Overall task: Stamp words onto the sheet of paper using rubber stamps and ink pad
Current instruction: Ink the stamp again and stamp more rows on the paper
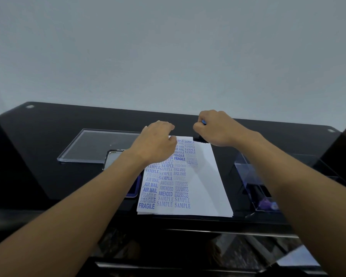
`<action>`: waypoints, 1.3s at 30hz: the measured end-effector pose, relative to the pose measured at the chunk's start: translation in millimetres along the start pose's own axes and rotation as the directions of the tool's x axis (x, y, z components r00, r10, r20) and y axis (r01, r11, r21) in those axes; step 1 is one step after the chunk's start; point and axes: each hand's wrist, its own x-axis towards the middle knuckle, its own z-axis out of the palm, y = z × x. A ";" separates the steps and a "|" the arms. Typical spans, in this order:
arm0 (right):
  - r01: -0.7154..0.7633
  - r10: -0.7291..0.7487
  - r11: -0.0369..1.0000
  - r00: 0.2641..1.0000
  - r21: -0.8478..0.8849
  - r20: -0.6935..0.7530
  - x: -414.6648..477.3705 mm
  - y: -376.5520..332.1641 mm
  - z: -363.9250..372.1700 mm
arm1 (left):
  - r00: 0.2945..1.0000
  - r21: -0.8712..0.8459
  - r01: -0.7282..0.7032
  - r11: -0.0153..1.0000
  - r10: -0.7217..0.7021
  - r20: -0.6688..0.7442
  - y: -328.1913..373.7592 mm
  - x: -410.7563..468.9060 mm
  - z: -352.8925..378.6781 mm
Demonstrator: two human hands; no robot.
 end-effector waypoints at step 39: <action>0.263 -0.277 0.961 0.934 0.088 0.228 -0.3 -142.2 94.0 | 0.947 -0.109 0.243 0.964 -0.260 -0.189 -144.8 -87.8 -27.9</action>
